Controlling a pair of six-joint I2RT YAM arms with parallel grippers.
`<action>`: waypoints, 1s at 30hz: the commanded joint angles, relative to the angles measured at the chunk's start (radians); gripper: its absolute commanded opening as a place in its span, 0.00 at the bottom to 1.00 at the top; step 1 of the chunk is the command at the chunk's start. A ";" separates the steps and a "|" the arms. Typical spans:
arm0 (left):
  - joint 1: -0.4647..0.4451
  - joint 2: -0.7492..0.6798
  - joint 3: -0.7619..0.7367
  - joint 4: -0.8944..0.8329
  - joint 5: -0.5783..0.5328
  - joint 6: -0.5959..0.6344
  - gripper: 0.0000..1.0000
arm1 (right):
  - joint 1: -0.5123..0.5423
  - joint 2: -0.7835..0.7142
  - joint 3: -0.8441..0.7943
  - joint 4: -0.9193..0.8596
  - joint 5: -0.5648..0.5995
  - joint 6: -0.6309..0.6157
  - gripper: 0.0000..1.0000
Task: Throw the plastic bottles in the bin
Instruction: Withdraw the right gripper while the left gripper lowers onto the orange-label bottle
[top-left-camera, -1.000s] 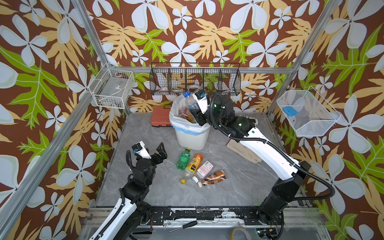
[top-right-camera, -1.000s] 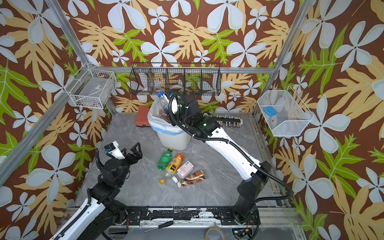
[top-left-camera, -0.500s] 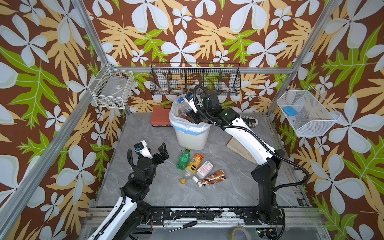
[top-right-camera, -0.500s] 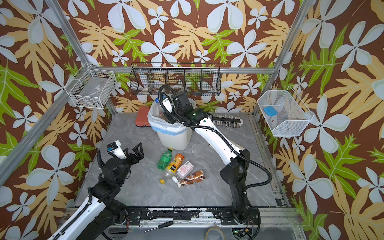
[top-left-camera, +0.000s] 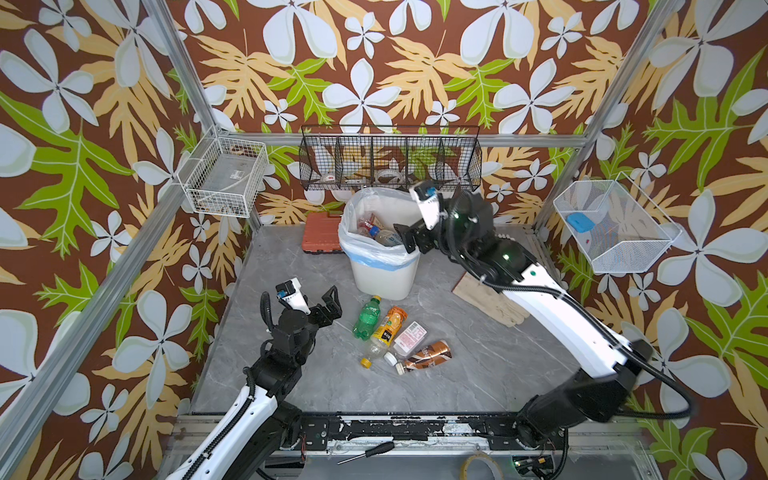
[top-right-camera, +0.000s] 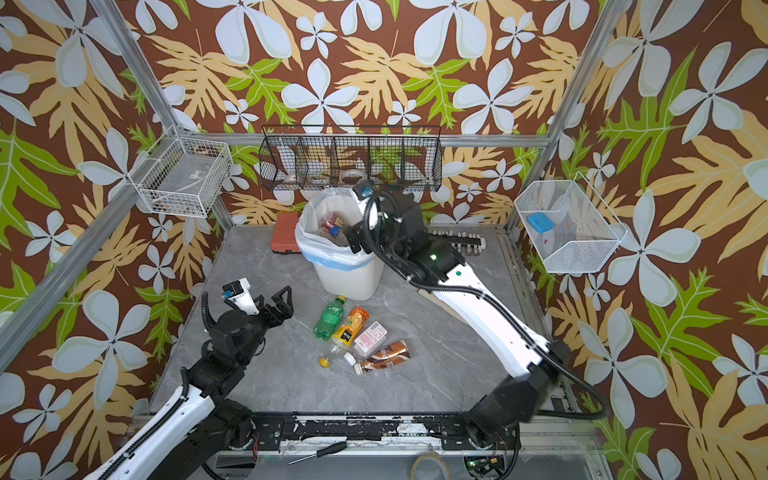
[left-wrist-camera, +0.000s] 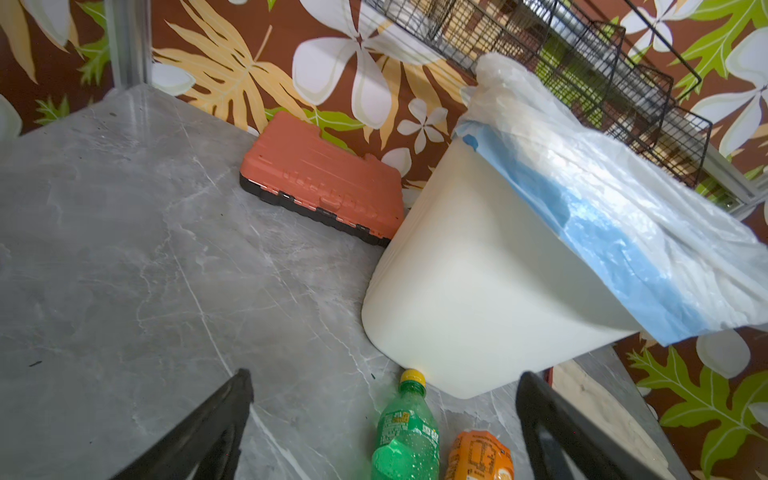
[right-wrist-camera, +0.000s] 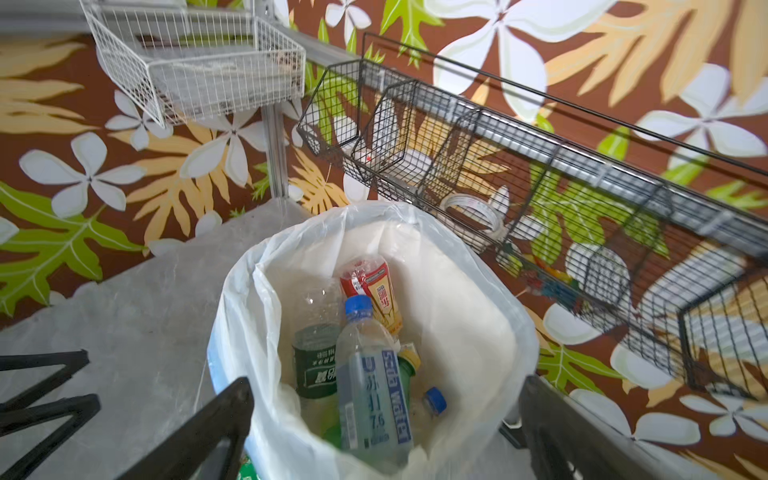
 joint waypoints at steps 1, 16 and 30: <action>0.001 0.027 0.015 0.031 0.066 0.008 1.00 | -0.002 -0.219 -0.339 0.317 0.106 0.189 1.00; -0.030 0.308 0.137 -0.062 0.389 0.018 0.91 | -0.002 -0.522 -0.686 0.273 0.350 0.367 1.00; -0.355 0.601 0.298 -0.269 0.192 0.087 0.78 | -0.003 -0.496 -0.698 0.286 0.329 0.395 1.00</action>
